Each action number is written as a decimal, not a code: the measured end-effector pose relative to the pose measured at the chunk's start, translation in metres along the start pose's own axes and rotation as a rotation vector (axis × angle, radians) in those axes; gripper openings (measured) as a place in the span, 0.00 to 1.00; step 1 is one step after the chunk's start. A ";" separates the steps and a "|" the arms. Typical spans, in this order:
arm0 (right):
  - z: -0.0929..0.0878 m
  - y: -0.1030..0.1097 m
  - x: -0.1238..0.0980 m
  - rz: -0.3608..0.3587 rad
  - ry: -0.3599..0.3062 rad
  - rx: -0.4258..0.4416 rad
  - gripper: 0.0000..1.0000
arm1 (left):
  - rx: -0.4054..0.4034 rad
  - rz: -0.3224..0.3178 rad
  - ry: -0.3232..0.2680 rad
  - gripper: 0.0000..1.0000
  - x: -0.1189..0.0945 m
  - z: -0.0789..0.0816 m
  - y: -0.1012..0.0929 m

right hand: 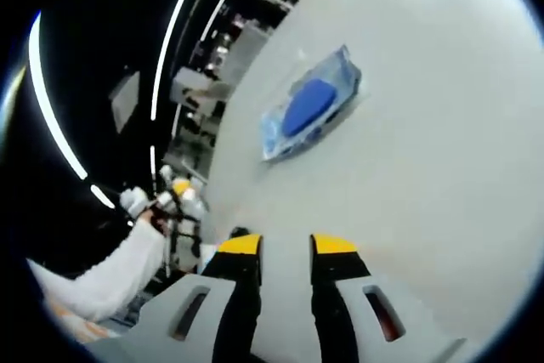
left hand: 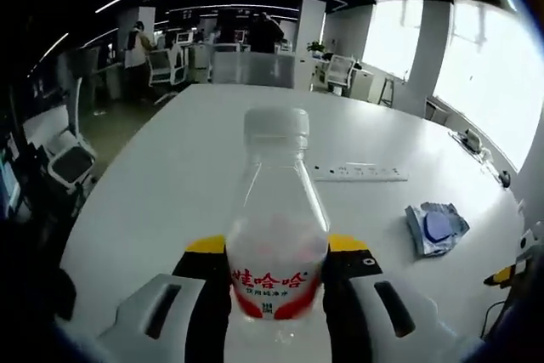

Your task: Arrange the tabletop items into an orderly group along one side of the table until the central work area is clear of visible clutter.

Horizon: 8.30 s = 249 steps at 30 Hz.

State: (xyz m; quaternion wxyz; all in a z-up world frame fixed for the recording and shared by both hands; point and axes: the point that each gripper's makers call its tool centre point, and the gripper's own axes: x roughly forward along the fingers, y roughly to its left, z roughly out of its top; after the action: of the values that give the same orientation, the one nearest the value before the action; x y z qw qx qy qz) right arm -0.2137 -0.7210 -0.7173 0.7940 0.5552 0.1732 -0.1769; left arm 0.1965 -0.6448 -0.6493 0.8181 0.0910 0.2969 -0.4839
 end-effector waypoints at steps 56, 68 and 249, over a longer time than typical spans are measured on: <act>-0.004 -0.017 0.003 -0.051 0.020 0.052 0.18 | 0.034 0.042 -0.002 0.39 0.042 -0.015 0.030; -0.004 -0.019 0.003 -0.050 0.023 0.054 0.17 | 0.046 0.058 -0.011 0.39 0.035 -0.023 0.030; -0.023 0.152 0.001 0.169 0.033 -0.731 0.30 | -0.248 -0.472 -0.264 0.40 -0.143 -0.035 -0.174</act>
State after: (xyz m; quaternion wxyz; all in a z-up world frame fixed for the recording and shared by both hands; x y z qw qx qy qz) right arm -0.1423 -0.6507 -0.6002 0.9486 0.2504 0.1913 -0.0281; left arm -0.0160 -0.6137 -0.5716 0.7193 -0.1451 0.2580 -0.6285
